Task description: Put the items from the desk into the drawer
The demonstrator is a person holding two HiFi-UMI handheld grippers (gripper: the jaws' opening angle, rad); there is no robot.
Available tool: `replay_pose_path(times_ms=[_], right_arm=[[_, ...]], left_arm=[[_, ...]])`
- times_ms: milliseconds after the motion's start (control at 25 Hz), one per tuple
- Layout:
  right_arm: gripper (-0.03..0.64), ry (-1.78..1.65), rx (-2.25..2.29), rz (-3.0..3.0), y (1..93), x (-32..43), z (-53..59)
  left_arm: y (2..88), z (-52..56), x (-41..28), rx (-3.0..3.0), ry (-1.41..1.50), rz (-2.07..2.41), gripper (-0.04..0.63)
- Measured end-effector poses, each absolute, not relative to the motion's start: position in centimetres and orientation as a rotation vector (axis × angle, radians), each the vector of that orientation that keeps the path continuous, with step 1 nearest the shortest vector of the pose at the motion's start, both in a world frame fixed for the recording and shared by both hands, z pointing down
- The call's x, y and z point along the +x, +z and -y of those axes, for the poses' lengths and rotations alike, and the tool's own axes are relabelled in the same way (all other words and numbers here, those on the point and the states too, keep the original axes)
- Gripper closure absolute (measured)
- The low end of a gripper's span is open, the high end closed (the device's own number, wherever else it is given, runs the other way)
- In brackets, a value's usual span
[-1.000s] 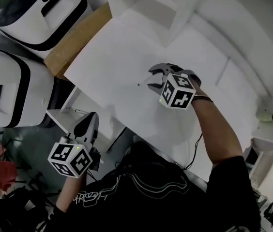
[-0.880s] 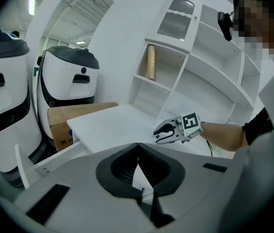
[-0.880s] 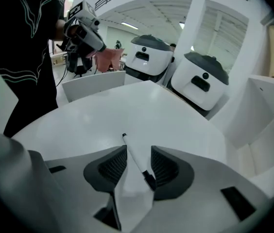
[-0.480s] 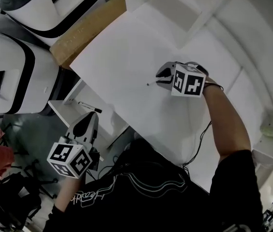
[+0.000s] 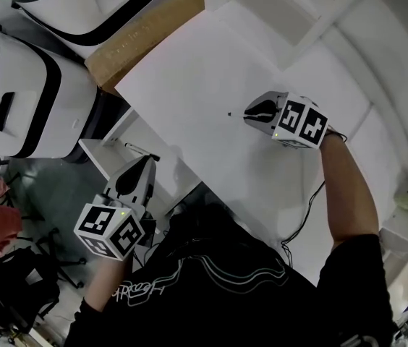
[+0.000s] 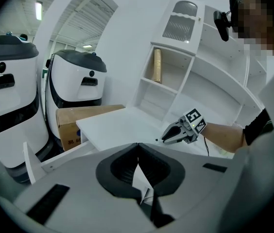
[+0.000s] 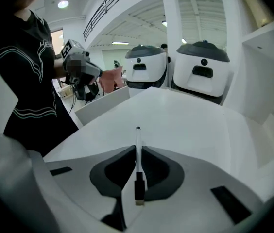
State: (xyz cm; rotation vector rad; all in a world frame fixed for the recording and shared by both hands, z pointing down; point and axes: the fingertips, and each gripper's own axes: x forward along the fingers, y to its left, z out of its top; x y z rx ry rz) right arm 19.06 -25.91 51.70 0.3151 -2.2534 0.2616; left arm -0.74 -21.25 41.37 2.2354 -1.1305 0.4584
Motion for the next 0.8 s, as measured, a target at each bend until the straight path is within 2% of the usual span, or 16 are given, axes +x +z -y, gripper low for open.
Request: replay_pose_path(times_ms=[440, 800], right_arm=[[0.552, 0.3, 0.675, 2.507, 42.0, 8.0, 21.4], [0.552, 0.524, 0.934, 2.567, 41.6, -2.8, 19.8]], left_arm=[[39.6, 21.1, -7.6, 2.256, 0.391, 1.137, 0.575], [38.9, 20.8, -14.9, 2.288, 0.363, 1.094, 0.575]])
